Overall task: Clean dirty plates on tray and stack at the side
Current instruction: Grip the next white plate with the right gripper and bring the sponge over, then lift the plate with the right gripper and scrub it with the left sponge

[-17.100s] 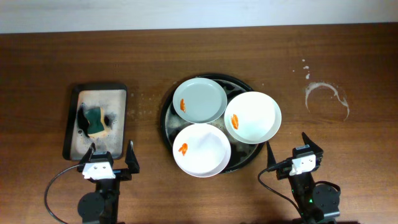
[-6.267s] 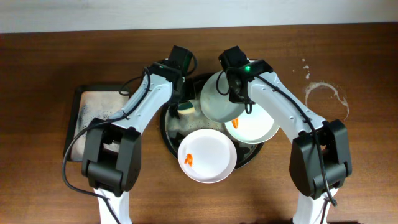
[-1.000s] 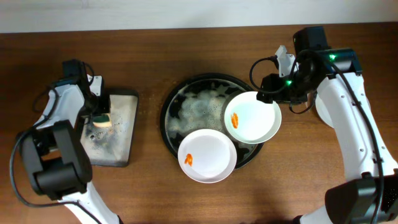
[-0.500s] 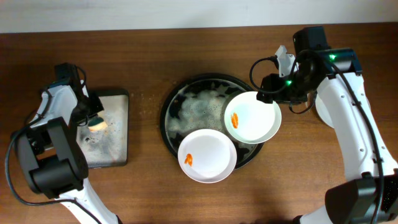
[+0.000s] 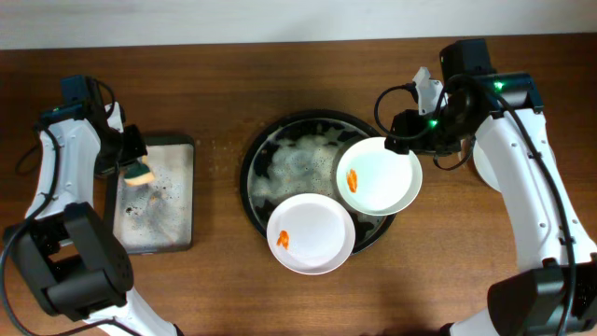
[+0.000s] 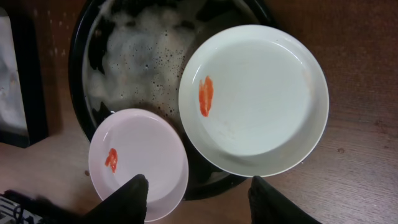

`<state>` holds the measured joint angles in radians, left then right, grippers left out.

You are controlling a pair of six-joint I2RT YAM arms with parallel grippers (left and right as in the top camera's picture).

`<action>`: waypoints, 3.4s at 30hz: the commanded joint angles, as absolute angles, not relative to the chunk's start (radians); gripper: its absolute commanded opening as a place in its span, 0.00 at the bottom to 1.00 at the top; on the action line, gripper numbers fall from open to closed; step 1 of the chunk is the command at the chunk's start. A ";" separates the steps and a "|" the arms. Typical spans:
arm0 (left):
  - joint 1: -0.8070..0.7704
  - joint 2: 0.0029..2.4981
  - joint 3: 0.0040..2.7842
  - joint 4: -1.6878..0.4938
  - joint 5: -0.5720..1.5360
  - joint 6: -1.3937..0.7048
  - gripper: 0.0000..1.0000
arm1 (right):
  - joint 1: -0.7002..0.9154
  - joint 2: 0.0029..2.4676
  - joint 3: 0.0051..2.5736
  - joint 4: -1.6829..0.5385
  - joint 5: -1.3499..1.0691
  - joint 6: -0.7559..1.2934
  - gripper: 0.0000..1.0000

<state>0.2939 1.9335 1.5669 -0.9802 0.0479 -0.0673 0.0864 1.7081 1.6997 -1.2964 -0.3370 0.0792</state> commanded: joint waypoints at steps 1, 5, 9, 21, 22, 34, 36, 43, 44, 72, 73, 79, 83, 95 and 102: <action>0.290 1.901 1.571 -0.982 0.142 0.009 0.00 | 0.091 1.705 1.694 -1.295 -0.328 0.086 0.54; 0.289 1.898 1.571 -0.963 0.109 0.075 0.00 | 0.091 1.705 1.694 -1.293 -0.328 0.086 0.54; 0.284 1.888 1.575 -1.034 0.262 0.067 0.00 | 0.090 1.705 1.694 -1.293 -0.327 0.089 0.54; -0.286 1.832 1.575 -0.772 0.380 -0.089 0.00 | 0.006 1.794 1.676 -1.286 -0.178 0.252 0.50; -0.324 1.837 1.575 -0.741 0.352 -0.134 0.00 | -0.025 1.809 1.667 -1.272 -0.181 0.241 0.45; -0.596 2.035 1.575 -0.522 0.377 -0.371 0.00 | -0.172 1.922 1.293 -0.888 -0.505 -0.028 0.41; -0.601 2.038 1.575 -0.519 0.378 -0.371 0.00 | -0.161 1.922 1.271 -0.854 -0.505 -0.019 0.36; -0.609 2.048 1.575 -0.520 0.378 -0.459 0.00 | -0.163 1.922 1.271 -0.815 -0.485 0.152 0.17; -0.609 2.049 1.575 -0.520 0.378 -0.459 0.00 | -0.164 1.922 1.271 -0.815 -0.485 0.152 0.16; -0.653 2.111 1.572 -0.430 0.387 -0.469 0.00 | 0.033 1.856 1.395 -1.007 0.012 0.249 0.04; -0.661 2.132 1.572 -0.411 0.406 -0.494 0.00 | 0.033 1.856 1.395 -1.007 0.012 0.249 0.04; -0.672 2.224 1.572 -0.341 0.463 -0.530 0.00 | 0.033 1.856 1.395 -1.006 0.012 0.249 0.04; -0.672 2.254 1.572 -0.399 0.323 -0.530 0.00 | 0.033 1.856 1.395 -1.007 0.012 0.249 0.04; -0.671 2.307 1.598 -0.531 -0.032 -0.509 0.00 | 0.033 1.856 1.395 -1.007 0.012 0.249 0.04; -0.672 2.307 1.727 -0.645 -0.187 -0.393 0.00 | 0.033 1.856 1.395 -1.010 0.018 0.248 0.04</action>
